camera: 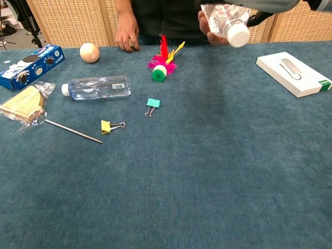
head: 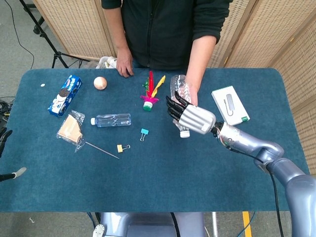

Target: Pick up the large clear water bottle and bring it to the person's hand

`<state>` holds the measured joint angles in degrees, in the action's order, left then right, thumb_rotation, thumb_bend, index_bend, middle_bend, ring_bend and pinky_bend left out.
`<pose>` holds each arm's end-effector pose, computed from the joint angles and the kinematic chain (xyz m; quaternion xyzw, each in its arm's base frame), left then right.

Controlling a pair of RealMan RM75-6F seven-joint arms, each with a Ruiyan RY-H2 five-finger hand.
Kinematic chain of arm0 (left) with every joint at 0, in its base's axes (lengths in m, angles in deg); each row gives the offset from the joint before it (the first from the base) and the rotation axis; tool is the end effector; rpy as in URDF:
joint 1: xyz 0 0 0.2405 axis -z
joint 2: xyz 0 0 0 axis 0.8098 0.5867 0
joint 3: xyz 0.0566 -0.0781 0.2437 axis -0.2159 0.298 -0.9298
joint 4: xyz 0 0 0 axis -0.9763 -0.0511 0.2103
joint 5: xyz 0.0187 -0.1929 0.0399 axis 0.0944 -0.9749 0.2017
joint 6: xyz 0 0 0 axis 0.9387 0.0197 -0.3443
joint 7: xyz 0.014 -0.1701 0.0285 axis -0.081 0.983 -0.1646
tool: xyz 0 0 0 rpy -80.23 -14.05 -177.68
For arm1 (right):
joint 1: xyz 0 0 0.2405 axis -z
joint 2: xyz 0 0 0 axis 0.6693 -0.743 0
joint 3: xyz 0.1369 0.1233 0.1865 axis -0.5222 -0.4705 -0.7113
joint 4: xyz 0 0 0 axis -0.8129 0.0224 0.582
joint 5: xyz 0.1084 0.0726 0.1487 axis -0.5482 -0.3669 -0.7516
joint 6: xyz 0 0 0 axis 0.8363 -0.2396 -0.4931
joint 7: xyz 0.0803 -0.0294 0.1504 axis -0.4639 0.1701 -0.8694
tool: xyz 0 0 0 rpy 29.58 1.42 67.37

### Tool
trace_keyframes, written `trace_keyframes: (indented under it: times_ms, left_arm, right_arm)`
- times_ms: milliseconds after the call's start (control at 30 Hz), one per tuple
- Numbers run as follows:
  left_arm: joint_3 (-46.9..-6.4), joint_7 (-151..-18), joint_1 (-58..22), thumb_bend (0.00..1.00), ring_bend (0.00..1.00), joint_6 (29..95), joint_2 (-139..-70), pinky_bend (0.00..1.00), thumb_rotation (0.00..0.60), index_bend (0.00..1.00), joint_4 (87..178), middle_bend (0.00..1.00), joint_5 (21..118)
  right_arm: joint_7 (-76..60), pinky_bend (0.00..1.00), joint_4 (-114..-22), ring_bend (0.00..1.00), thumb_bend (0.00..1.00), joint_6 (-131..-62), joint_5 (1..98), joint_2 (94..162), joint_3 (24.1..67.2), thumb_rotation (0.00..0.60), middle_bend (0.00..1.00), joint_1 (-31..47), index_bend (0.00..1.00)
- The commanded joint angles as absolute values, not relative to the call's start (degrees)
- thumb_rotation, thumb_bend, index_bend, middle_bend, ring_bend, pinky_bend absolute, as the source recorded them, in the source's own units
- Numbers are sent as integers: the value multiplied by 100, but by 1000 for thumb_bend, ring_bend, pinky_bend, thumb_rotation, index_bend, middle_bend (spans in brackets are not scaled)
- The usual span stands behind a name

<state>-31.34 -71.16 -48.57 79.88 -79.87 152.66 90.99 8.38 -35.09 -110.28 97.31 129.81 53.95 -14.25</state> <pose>-0.3247 0.2156 0.2047 -0.5558 -0.4411 -0.4115 0.5720 -0.0917 -0.4341 0.0798 0.7812 0.2754 0.3570 0.4317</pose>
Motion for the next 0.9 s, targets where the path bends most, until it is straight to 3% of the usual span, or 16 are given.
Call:
trace_keyframes:
  times_ms: [33, 100, 133, 333, 533, 733, 900]
  left_arm:
    - [-3131, -7097, -4865, 0, 0, 8004, -7978, 0, 600, 0, 15264, 0, 9105]
    - [-3133, -7080, -4871, 0, 0, 8009, -7974, 0, 600, 0, 15263, 0, 9105]
    - [-3133, -7074, -4872, 0, 0, 8011, -7971, 0, 600, 0, 15262, 0, 9107]
    - [-3144, -7041, -4884, 0, 0, 8033, -7952, 0, 600, 0, 15270, 0, 9142]
    - [-3149, -7014, -4932, 0, 0, 8143, -7933, 0, 600, 0, 15284, 0, 9193]
    - [-3168, -7019, -4975, 0, 0, 8241, -7932, 0, 600, 0, 15292, 0, 9265]
    - [-3187, -6960, -5040, 0, 0, 8398, -7910, 0, 600, 0, 15289, 0, 9370]
  right_arm:
    - [947, 14, -3966, 0, 414, -10957, 9478, 12670, 5322, 600, 0, -1228, 0]
    - [981, 0, -4163, 0, 279, -11021, 9428, 12481, 5332, 600, 0, -1135, 0]
    - [1008, 0, -4255, 0, 261, -11058, 9410, 12391, 5334, 600, 0, -1091, 0]
    - [973, 0, -4805, 0, 259, -11602, 9316, 11801, 5333, 600, 0, -687, 0]
    - [889, 0, -6056, 0, 245, -12469, 8777, 11042, 5278, 600, 0, 345, 0]
    - [979, 0, -7356, 0, 19, -12649, 8263, 10717, 5386, 600, 0, 1104, 0]
    - [879, 0, -8360, 0, 0, -12775, 7948, 10566, 5769, 600, 0, 1887, 0]
